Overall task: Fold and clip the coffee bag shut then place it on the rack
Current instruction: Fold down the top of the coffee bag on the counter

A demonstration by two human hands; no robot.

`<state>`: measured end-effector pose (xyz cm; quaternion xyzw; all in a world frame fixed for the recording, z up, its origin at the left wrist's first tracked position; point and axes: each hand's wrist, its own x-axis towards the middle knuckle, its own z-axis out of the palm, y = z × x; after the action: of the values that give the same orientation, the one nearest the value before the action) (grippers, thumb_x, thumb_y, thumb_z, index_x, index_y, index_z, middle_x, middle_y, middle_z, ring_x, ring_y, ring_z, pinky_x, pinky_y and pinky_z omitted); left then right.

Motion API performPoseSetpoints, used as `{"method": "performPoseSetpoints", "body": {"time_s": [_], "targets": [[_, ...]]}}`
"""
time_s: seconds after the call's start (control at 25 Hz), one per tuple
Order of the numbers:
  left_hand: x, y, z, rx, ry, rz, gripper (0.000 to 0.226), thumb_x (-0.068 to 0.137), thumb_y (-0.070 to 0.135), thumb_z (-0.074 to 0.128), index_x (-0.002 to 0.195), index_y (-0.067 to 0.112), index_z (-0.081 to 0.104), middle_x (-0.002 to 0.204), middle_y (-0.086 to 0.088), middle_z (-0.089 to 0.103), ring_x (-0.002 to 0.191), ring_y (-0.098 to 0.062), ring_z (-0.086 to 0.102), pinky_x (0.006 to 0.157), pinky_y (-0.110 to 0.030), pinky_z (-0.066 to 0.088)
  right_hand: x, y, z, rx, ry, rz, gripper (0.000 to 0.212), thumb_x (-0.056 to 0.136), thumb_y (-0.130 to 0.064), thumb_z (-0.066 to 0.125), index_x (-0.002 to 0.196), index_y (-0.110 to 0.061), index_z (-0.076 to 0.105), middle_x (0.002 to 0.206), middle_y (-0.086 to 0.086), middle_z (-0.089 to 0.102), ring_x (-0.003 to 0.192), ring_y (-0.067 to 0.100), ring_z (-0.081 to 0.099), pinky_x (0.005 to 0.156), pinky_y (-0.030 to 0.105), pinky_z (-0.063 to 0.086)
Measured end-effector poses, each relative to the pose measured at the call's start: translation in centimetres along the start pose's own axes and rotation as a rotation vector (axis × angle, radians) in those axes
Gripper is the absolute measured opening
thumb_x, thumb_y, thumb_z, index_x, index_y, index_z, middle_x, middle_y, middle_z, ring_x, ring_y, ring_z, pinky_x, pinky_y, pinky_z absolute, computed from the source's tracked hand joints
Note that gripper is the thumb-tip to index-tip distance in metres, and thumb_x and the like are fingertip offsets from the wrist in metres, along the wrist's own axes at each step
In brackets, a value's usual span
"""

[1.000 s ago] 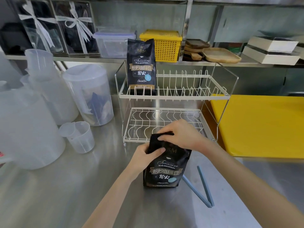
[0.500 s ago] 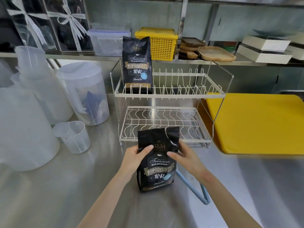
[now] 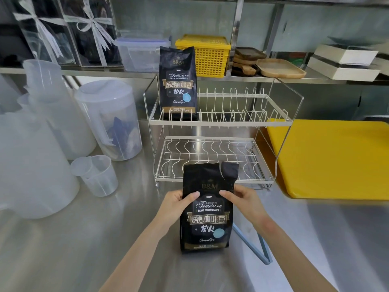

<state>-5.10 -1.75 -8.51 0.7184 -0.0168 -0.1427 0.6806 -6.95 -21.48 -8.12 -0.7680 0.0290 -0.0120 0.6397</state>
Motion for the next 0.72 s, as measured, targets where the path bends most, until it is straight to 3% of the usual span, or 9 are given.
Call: {"method": "performPoseSetpoints", "body": {"time_s": [0.08,0.16,0.28,0.4,0.52,0.72], "targets": [[0.0,-0.7,0.1,-0.018,-0.007,-0.026,0.014,0.079,0.031,0.062,0.076,0.019,0.066,0.069,0.007,0.075,0.069,-0.009,0.069,0.054,-0.011,0.049,-0.1,0.0,-0.4,-0.020,-0.071,0.013,0.010,0.077,-0.019,0.066,0.083,-0.027,0.062,0.081,-0.012,0.071,0.075,-0.003,0.066,0.060,0.008,0.051],[-0.2,-1.4,0.4,-0.062,0.024,-0.071,0.017,0.080,0.034,0.058,0.084,0.018,0.063,0.082,0.001,0.075,0.080,-0.015,0.069,0.064,-0.019,0.051,-0.7,0.4,-0.4,-0.017,-0.137,0.025,0.016,0.079,-0.018,0.064,0.087,-0.030,0.059,0.075,-0.023,0.072,0.077,-0.007,0.064,0.058,0.006,0.049],[-0.1,-1.3,0.5,-0.028,0.018,-0.082,0.021,0.081,0.037,0.056,0.090,0.020,0.062,0.089,0.000,0.072,0.084,-0.014,0.067,0.066,-0.020,0.046,-1.2,1.0,0.0,0.044,-0.089,0.044,0.012,0.081,-0.013,0.061,0.079,-0.025,0.062,0.068,-0.024,0.072,0.072,-0.007,0.065,0.054,0.006,0.047],[-0.2,-0.7,0.3,0.053,0.013,-0.042,0.020,0.082,0.039,0.056,0.087,0.021,0.063,0.085,0.004,0.072,0.077,-0.006,0.068,0.058,-0.011,0.046,-1.5,1.3,0.3,0.083,-0.003,0.070,0.016,0.081,-0.016,0.061,0.067,-0.022,0.066,0.064,-0.013,0.073,0.067,-0.001,0.067,0.053,0.008,0.049],[-0.4,-0.6,0.2,0.074,0.040,-0.026,0.016,0.082,0.036,0.056,0.077,0.023,0.064,0.075,0.009,0.072,0.068,-0.002,0.067,0.049,-0.003,0.043,-1.8,1.0,0.4,0.097,-0.019,0.073,0.016,0.082,-0.019,0.059,0.070,-0.025,0.067,0.067,-0.016,0.073,0.071,-0.002,0.067,0.053,0.007,0.049],[-0.7,-0.4,-0.2,0.004,0.057,0.050,0.007,0.078,0.024,0.065,0.076,0.029,0.069,0.068,0.017,0.074,0.071,-0.002,0.069,0.054,-0.005,0.046,-2.1,1.3,0.3,0.128,0.046,0.112,0.016,0.085,-0.024,0.054,0.075,-0.024,0.066,0.067,-0.020,0.073,0.071,-0.007,0.065,0.049,0.004,0.046]]}}
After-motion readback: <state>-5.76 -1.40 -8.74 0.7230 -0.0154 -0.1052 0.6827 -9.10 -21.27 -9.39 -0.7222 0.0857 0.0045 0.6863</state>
